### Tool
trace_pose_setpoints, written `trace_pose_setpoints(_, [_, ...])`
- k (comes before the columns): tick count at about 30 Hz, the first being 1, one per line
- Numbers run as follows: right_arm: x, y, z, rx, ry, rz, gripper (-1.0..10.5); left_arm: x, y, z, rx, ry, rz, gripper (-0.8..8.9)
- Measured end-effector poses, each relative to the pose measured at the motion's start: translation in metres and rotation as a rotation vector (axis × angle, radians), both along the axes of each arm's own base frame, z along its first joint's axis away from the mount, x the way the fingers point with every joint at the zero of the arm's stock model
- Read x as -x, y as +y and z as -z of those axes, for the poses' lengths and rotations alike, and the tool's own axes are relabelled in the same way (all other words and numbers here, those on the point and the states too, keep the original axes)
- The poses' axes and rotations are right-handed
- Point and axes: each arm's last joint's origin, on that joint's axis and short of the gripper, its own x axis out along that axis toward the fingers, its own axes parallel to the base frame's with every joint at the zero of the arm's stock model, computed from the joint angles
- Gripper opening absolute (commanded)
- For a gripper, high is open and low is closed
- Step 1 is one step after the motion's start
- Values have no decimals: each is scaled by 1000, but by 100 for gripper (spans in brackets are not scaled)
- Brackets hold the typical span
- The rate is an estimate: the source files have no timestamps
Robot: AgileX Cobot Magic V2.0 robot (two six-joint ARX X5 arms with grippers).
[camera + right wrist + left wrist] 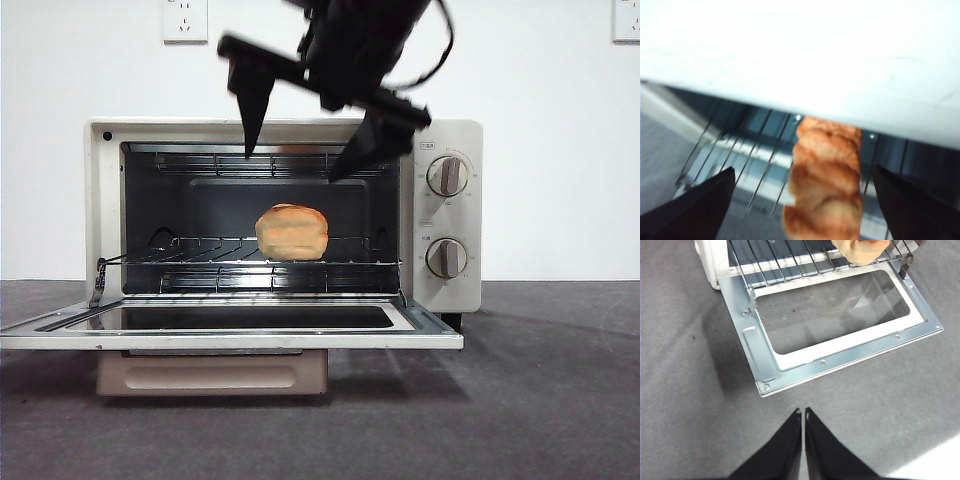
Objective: The left arm flap open the oven, the right arm pick bread and place it into oven, the left arm flap close the oven
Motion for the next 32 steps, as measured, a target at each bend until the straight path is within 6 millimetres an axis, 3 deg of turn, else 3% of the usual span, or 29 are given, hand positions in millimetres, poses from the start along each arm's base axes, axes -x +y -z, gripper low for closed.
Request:
trace_pose_setpoints(5, [25, -11, -27, 39, -27, -77, 442, -1, 0, -1, 4, -9, 0, 16])
trace_pose_setpoints(10, [52, -37, -56, 111, -70, -148, 441, -1, 0, -1, 4, -11, 0, 16])
trace_pose_setpoints(18, [88, -73, -76, 123, -78, -267, 441, -2, -1, -3, 13, -34, 0, 16])
trace_pose_setpoints(22, [107, -92, -72, 90, -96, -326, 441, -3, -1, -4, 20, -51, 0, 16])
trace_pose_setpoints(28, [131, -116, -45, 53, -98, -385, 440, -3, -1, -4, 20, -51, 0, 16])
trace_pose_setpoints(32, [141, -126, -37, 28, -116, -400, 440, -3, -1, -4, 21, -51, 0, 16])
